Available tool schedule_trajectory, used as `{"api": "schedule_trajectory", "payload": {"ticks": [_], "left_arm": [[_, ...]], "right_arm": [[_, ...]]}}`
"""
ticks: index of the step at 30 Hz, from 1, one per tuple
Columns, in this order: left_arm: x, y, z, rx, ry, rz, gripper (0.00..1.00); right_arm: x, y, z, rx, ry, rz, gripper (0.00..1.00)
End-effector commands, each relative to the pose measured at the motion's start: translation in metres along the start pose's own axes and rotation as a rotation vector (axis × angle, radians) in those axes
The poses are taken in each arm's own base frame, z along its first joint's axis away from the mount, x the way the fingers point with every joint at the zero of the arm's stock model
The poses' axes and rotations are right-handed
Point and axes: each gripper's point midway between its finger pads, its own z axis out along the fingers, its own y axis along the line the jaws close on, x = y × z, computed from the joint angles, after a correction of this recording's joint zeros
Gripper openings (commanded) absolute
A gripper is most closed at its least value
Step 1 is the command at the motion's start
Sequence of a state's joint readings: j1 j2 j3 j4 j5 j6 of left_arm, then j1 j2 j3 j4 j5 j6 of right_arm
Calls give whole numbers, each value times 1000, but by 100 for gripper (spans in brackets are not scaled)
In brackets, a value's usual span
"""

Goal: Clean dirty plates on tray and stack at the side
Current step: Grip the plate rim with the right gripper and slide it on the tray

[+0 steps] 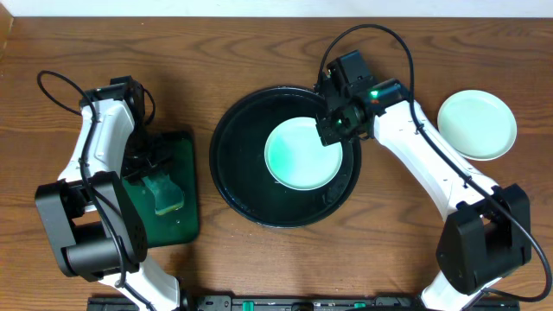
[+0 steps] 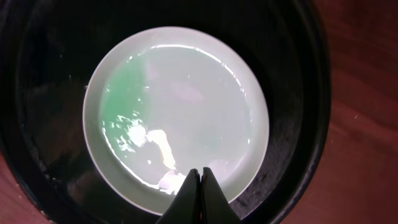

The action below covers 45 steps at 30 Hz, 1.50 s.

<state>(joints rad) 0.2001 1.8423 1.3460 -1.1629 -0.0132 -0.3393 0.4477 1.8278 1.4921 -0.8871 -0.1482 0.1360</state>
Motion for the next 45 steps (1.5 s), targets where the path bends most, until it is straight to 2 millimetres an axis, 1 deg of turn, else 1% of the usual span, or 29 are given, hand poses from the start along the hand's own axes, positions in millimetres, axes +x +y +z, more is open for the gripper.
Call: {"api": "schedule_trajectory", "payload": {"ticks": [1, 2, 3, 4, 5, 7, 10, 12, 13, 19, 20, 21, 23, 24, 27, 28, 29, 32, 33, 34, 35, 36, 38, 40, 41, 42, 43, 44, 45], "left_arm": [[3, 0, 1, 3, 9, 8, 52], [3, 0, 1, 3, 8, 8, 52], [3, 0, 1, 3, 8, 8, 52], [3, 0, 1, 3, 9, 8, 53], [3, 0, 1, 3, 9, 8, 53], [3, 0, 1, 1, 12, 8, 53], [4, 0, 1, 1, 12, 8, 53], [4, 0, 1, 1, 14, 8, 53], [4, 0, 1, 0, 15, 8, 53], [4, 0, 1, 0, 16, 8, 53], [5, 0, 1, 0, 16, 8, 53], [5, 1, 1, -1, 19, 8, 53], [5, 1, 1, -1, 19, 8, 53], [5, 1, 1, -1, 19, 8, 53], [5, 1, 1, -1, 19, 8, 54], [5, 1, 1, -1, 19, 8, 54], [5, 1, 1, -2, 20, 8, 54], [6, 1, 1, -3, 23, 9, 57], [6, 1, 1, -3, 22, 9, 57], [6, 1, 1, -3, 23, 9, 57], [6, 1, 1, -3, 22, 9, 57], [6, 1, 1, -3, 22, 9, 57], [6, 1, 1, -3, 22, 9, 58], [6, 1, 1, -3, 23, 9, 64], [6, 1, 1, -3, 23, 9, 65], [6, 1, 1, -3, 23, 8, 65], [6, 1, 1, -3, 23, 8, 66], [7, 1, 1, -4, 26, 8, 66], [7, 2, 1, -5, 27, 9, 69]], "right_arm": [[4, -1, 1, 18, 11, 143, 2], [7, -3, 3, 29, 21, 198, 11], [12, -9, 5, 59, 31, 278, 41], [16, -15, 7, 90, 41, 348, 79], [21, -20, 8, 118, 54, 409, 93], [29, -27, 11, 149, 80, 499, 93], [36, -30, 21, 160, 103, 526, 89], [42, -32, 29, 165, 123, 528, 93], [45, -33, 33, 168, 131, 529, 99], [67, -37, 65, 170, 189, 581, 99], [69, -35, 70, 159, 192, 581, 97], [70, -34, 74, 144, 194, 579, 93], [68, -32, 78, 128, 183, 576, 79], [67, -31, 79, 126, 179, 575, 79], [62, -31, 81, 115, 155, 572, 81], [62, -30, 82, 109, 152, 572, 89], [61, -28, 84, 95, 150, 573, 99], [60, -17, 91, 14, 144, 574, 99], [61, -16, 94, 1, 141, 575, 86], [61, -16, 96, -8, 138, 575, 82], [63, -16, 98, -11, 135, 577, 92], [64, -17, 99, -11, 133, 584, 99], [67, -20, 102, -1, 133, 634, 99], [70, -25, 103, 28, 127, 686, 99], [71, -28, 103, 39, 124, 695, 96], [70, -30, 104, 51, 118, 696, 86], [70, -32, 104, 63, 112, 694, 69], [70, -35, 103, 78, 107, 693, 57], [70, -35, 103, 81, 105, 692, 54]]}}
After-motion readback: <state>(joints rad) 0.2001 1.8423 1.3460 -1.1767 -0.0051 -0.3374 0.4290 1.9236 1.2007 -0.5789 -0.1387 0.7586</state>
